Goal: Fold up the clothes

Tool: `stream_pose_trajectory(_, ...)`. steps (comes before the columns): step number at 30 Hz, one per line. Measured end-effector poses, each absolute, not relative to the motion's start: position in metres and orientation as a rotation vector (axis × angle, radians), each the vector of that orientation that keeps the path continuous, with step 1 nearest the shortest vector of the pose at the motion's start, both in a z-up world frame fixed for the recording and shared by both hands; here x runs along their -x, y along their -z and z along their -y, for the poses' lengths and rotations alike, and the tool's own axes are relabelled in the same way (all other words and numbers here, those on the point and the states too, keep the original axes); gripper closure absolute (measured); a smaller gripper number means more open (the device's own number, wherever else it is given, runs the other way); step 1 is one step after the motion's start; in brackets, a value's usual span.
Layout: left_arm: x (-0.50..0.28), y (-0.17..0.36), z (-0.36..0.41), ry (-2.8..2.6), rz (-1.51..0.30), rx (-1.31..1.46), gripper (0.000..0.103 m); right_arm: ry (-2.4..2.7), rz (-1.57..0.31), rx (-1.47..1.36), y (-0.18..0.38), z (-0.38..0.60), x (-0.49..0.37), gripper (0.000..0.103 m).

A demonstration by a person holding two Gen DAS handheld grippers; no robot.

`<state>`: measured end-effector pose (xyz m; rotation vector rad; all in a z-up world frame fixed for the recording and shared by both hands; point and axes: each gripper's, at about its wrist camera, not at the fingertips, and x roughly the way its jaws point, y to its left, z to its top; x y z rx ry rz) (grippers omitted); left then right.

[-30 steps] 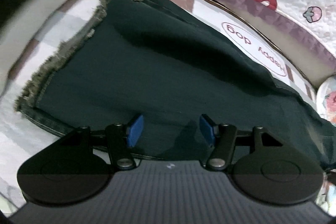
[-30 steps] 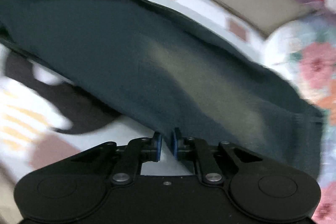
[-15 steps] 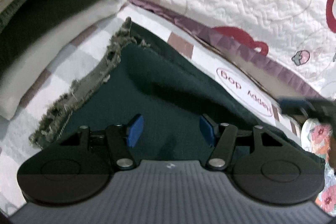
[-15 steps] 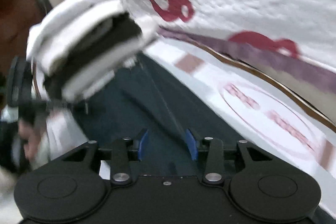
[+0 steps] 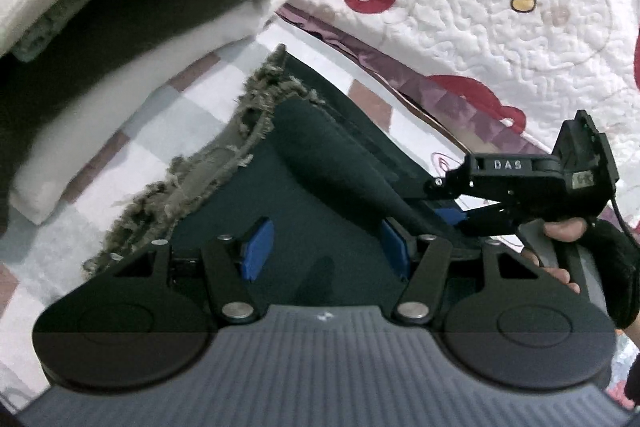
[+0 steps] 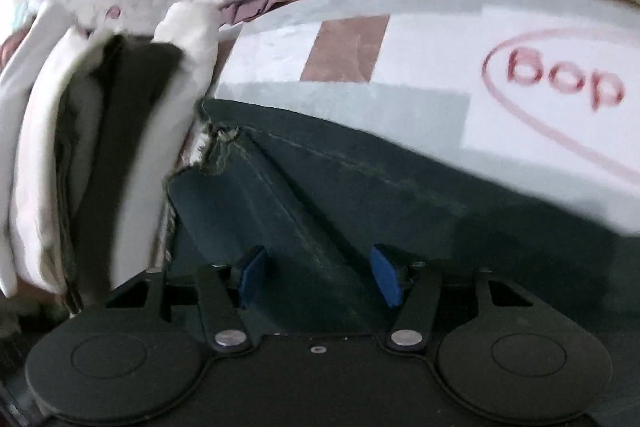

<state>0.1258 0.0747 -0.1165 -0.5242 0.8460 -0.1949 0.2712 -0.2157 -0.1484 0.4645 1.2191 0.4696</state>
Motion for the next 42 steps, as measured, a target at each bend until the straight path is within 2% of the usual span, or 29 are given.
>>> stream_pose_trajectory(1,-0.125,0.117,-0.076,0.194,-0.844,0.524,0.044,-0.490,-1.191,-0.440,0.143,0.209,-0.271,0.040)
stream_pose_trajectory(2,-0.125,0.118,-0.078,0.194,-0.841,0.523,0.044,-0.511,-1.162,-0.415,0.138,0.202,-0.271,0.057)
stream_pose_trajectory(3,-0.125,0.119,-0.080,0.190,-0.838,0.522,0.044,-0.531,-1.134,-0.391,0.134,0.196,-0.270,0.085)
stream_pose_trajectory(4,-0.125,0.119,-0.082,0.179,-0.832,0.518,0.044,-0.550,-1.105,-0.367,0.129,0.189,-0.270,0.092)
stream_pose_trajectory(8,-0.124,0.120,-0.090,0.144,-0.815,0.501,0.044,-0.638,-0.951,-0.228,0.104,0.164,-0.266,0.095)
stream_pose_trajectory(11,-0.126,0.123,-0.093,0.118,-0.834,0.493,0.044,-0.729,-0.713,0.002,0.069,0.148,-0.255,0.096)
stream_pose_trajectory(14,-0.128,0.130,-0.090,0.073,-0.884,0.448,0.044,-0.720,-0.753,0.173,0.074,0.129,-0.268,0.095)
stream_pose_trajectory(16,-0.128,0.134,-0.088,0.048,-0.909,0.421,0.044,-0.669,-0.739,0.180,0.076,0.133,-0.268,0.092)
stream_pose_trajectory(17,-0.128,0.134,-0.088,0.048,-0.909,0.417,0.044,-0.641,-0.728,0.176,0.077,0.137,-0.266,0.081)
stream_pose_trajectory(18,-0.128,0.134,-0.089,0.047,-0.908,0.418,0.044,-0.607,-0.719,0.135,0.078,0.146,-0.263,0.061)
stream_pose_trajectory(20,-0.130,0.133,-0.091,0.046,-0.909,0.424,0.044,-0.534,-0.706,0.035,0.082,0.169,-0.251,0.054)
stream_pose_trajectory(26,-0.130,0.128,-0.087,0.060,-0.904,0.401,0.043,-0.369,-0.817,-0.057,0.111,0.240,-0.192,0.053)
stream_pose_trajectory(30,-0.122,0.104,-0.066,0.241,-0.789,0.390,0.045,-0.242,-0.878,-0.092,0.126,0.288,-0.151,0.053)
stream_pose_trajectory(33,-0.115,0.087,-0.027,0.353,-0.770,0.294,0.046,-0.138,-0.812,-0.196,0.122,0.332,-0.123,0.054)
stream_pose_trajectory(39,-0.096,0.096,0.040,0.488,-0.849,0.198,0.060,0.062,-0.724,-0.165,0.111,0.398,-0.071,0.063)
stream_pose_trajectory(42,-0.083,0.099,0.064,0.499,-0.841,0.111,0.060,0.098,-0.687,-0.252,0.105,0.434,-0.031,0.065)
